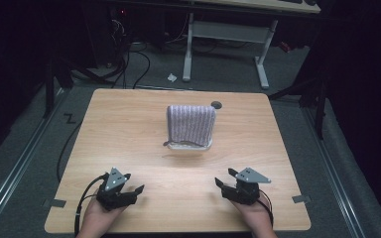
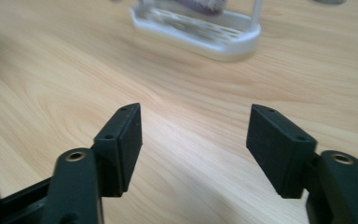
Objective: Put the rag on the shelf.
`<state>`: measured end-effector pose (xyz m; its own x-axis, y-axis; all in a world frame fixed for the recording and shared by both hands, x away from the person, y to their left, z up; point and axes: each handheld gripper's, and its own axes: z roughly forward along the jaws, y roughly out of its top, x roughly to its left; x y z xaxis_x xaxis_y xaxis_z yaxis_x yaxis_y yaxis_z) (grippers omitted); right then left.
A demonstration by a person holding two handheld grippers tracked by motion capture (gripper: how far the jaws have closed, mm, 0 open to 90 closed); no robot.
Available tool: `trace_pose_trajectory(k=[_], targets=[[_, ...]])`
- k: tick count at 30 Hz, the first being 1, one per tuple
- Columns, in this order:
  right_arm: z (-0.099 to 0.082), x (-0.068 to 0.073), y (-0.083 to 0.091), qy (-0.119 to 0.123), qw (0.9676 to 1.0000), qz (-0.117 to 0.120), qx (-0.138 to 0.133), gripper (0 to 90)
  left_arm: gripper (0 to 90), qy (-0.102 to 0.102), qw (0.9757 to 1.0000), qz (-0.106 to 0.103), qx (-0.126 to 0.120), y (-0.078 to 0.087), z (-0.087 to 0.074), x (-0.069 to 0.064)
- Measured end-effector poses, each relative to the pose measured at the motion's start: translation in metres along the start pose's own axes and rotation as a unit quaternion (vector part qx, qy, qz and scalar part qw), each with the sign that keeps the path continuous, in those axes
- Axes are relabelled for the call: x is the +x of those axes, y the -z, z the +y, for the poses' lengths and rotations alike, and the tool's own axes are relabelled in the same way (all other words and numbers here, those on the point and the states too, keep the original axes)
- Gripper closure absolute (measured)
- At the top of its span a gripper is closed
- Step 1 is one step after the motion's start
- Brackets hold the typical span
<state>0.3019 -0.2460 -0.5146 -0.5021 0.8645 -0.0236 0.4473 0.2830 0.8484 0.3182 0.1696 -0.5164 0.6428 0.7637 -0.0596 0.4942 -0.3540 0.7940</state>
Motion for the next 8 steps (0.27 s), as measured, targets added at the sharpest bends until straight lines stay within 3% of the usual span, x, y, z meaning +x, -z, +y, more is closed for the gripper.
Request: trace_pose_trajectory(k=[1,3,4,6,8], targets=[[-0.0018,-0.0022,0.0009,0.001,0.9999,-0.011,0.005,39.6,35.0,0.019,0.9997,-0.013,0.001,-0.0011,0.0004,0.0031],[-0.0001,-0.0095,0.0008,-0.036,0.9993,-0.008,0.001,38.6,35.0,0.041,0.9986,-0.031,-0.008,-0.0031,0.0009,0.0049],[0.0010,-0.0113,0.0011,-0.045,0.9989,-0.010,-0.004,38.4,34.9,0.035,0.9989,-0.030,-0.006,-0.0043,0.0013,0.0042],[0.0027,-0.0117,0.0010,-0.040,0.9990,-0.018,-0.004,38.0,34.6,0.025,0.9994,-0.026,-0.003,-0.0066,0.0006,0.0022],[0.0007,-0.0116,0.0004,-0.040,0.9991,-0.014,0.000,38.0,34.3,0.030,0.9991,-0.031,0.002,-0.0082,-0.0007,0.0025]])
